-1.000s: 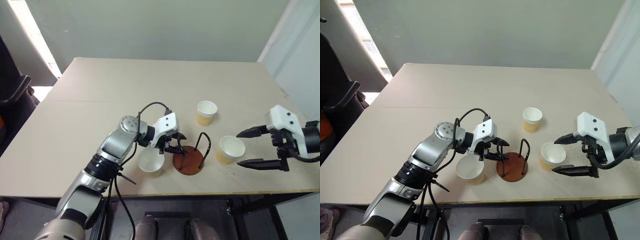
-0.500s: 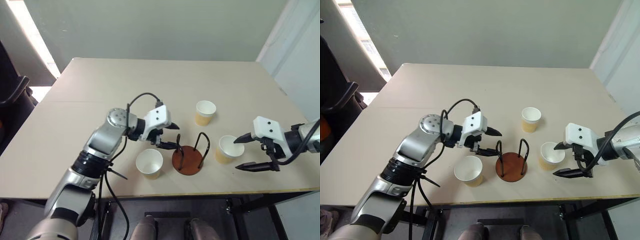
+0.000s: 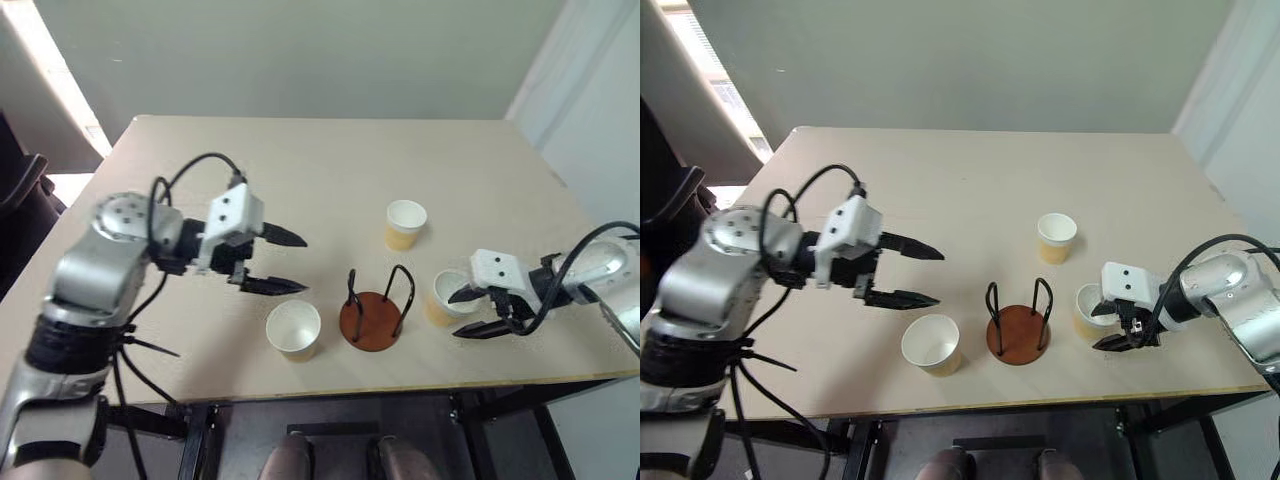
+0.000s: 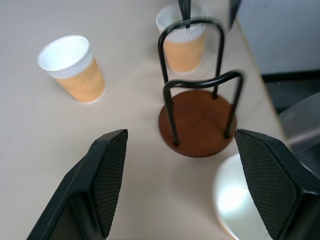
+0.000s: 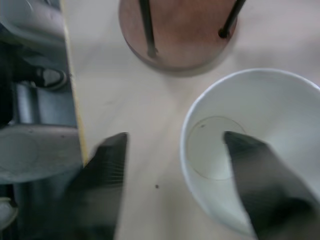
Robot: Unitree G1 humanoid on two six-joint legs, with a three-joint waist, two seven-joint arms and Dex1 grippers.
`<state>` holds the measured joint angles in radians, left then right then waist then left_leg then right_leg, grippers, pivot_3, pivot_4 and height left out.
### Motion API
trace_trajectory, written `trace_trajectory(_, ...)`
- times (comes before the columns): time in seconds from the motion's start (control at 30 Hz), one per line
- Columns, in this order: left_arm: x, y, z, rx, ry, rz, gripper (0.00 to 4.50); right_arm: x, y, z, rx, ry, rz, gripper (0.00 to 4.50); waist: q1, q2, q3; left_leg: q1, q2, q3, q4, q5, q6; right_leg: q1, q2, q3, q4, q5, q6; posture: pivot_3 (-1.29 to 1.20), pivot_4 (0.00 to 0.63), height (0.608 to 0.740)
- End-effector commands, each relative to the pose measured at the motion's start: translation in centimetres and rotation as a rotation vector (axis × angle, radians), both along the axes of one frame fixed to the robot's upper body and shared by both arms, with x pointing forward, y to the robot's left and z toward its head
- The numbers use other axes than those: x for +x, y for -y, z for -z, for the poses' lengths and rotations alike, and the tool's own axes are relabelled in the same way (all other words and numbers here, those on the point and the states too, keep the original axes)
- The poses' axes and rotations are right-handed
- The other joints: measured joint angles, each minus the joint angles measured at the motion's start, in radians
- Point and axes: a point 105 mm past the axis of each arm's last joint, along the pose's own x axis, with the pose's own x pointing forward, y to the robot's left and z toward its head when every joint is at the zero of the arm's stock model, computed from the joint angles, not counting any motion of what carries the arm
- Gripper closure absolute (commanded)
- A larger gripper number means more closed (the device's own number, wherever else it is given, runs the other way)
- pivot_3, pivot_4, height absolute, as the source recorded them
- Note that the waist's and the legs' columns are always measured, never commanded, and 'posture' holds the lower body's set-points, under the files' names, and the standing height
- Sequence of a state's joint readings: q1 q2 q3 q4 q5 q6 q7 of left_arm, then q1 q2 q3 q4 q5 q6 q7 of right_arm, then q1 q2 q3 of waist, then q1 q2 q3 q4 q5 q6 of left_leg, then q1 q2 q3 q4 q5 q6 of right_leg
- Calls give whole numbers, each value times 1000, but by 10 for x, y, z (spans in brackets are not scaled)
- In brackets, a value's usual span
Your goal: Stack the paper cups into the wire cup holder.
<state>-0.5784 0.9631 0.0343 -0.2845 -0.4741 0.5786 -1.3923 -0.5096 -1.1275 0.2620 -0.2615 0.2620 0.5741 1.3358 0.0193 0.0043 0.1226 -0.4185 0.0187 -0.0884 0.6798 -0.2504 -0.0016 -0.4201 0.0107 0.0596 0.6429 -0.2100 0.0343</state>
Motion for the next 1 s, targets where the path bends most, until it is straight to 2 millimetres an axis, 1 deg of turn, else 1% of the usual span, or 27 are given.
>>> trace_trajectory(0.03, -14, -14, -12, 11, 40, -49, 837, 3, 1, -9, -15, 43, -13, 2865, 1, 0, 0, 0, 0, 0, 0, 0, 0, 0, 0, 0, 0, 0, -1, 0, 150, 740)
trace_trajectory(0.13, -16, -32, -22, -8, 73, -157, 837, 6, 5, -12, -28, 59, -1, 3893, 2, 0, 0, 0, 4, 0, -1, -3, -3, -1, 1, -1, 1, -1, -5, 0, 150, 740)
trace_trajectory(0.17, -17, -35, -25, -13, 83, -176, 837, 7, 6, -13, -31, 63, 3, 4235, 2, 0, 0, 0, 4, 0, -1, -4, -4, -2, 1, -1, 1, -1, -8, 0, 150, 740)
trace_trajectory(0.2, -19, -36, -28, -22, 91, -186, 837, 7, 7, -13, -31, 63, 2, 4480, 2, 0, 0, 0, 5, 0, -1, -4, -4, -2, 1, -1, 1, -2, -11, 0, 150, 740)
trace_trajectory(0.3, -21, -38, -31, -35, 101, -202, 837, 7, 6, -14, -32, 62, -4, 4480, 2, 0, 0, 1, 6, 0, -1, -4, -5, -2, 2, -1, 2, -2, -15, 0, 150, 740)
trace_trajectory(0.37, -20, -41, -30, -39, 104, -226, 837, 10, 9, -20, -37, 81, 1, 4480, 0, 0, 0, 2, 6, 0, -1, -4, -5, -2, 2, -1, 2, -2, -19, 0, 150, 740)
trace_trajectory(0.47, -19, -45, -32, -41, 116, -248, 837, 10, 8, -41, -8, 116, -28, 4480, -1, 0, 0, 2, 7, 0, -1, -4, -6, -4, 2, -1, 2, -1, -21, 0, 150, 740)
trace_trajectory(0.5, -19, -45, -34, -43, 122, -249, 837, 9, 8, -53, 4, 139, -43, 4480, -1, 0, 0, 2, 7, 1, -1, -4, -6, -4, 2, -1, 2, 0, -22, 0, 150, 740)
trace_trajectory(0.6, -17, -53, -43, -58, 150, -278, 837, 15, 10, -108, 11, 287, -95, 4480, -5, 2, 1, 1, 10, 4, -2, -4, -6, -7, 4, -1, 2, 1, -24, 0, 150, 740)
trace_trajectory(0.67, -16, -57, -44, -60, 154, -297, 837, 17, 10, -126, 0, 336, -125, 4480, -7, 2, 1, 1, 11, 6, -4, -3, -7, -9, 4, 0, 2, 1, -26, 0, 150, 740)
trace_trajectory(0.7, -15, -58, -44, -66, 153, -302, 837, 16, 1, -139, 12, 372, -179, 4480, -7, 2, 1, 1, 11, 6, -6, -3, -7, -9, 4, 0, 2, 1, -27, 0, 150, 740)
trace_trajectory(0.73, -15, -57, -44, -74, 150, -301, 837, 15, -12, -153, 40, 408, -247, 4480, -8, 1, 1, 2, 12, 6, -7, -3, -8, -9, 4, 0, 2, 0, -28, 0, 150, 740)
trace_trajectory(0.77, -15, -57, -45, -80, 148, -300, 837, 13, -22, -162, 58, 432, -297, 4480, -11, 1, 1, 2, 12, 6, -9, -3, -8, -10, 5, 0, 2, 0, -29, 0, 150, 740)
trace_trajectory(0.8, -14, -56, -44, -85, 146, -297, 837, 9, -35, -170, 88, 446, -361, 4480, -14, 1, 1, 2, 12, 6, -10, -2, -8, -11, 5, 0, 3, -1, -30, 0, 150, 740)
trace_trajectory(0.83, -14, -55, -44, -87, 145, -295, 837, 7, -43, -173, 106, 449, -398, 4480, -18, 1, 1, 2, 13, 7, -12, -2, -9, -13, 5, 0, 4, 0, -31, 0, 150, 740)
trace_trajectory(0.9, -12, -52, -40, -92, 140, -292, 837, -6, -71, -170, 131, 420, -558, 4480, -19, 1, 1, 2, 14, 7, -15, 0, -11, -16, 7, 0, 4, 0, -31, 0, 150, 740)
trace_trajectory(0.93, -11, -51, -40, -99, 139, -290, 837, -10, -82, -166, 139, 401, -614, 4480, -20, 1, 1, 2, 15, 7, -16, 1, -13, -16, 7, -1, 5, 0, -31, 0, 150, 740)
trace_trajectory(0.97, -11, -50, -39, -103, 138, -289, 837, -12, -88, -162, 138, 384, -648, 4480, -20, 1, 1, 2, 16, 7, -17, 2, -14, -16, 7, -1, 5, 0, -31, 0, 150, 740)
trace_trajectory(1.0, -11, -49, -39, -104, 137, -288, 837, -12, -91, -157, 128, 373, -670, 4480, -21, 1, 1, 2, 16, 7, -17, 2, -15, -16, 8, -1, 5, 0, -31, 0, 150, 740)
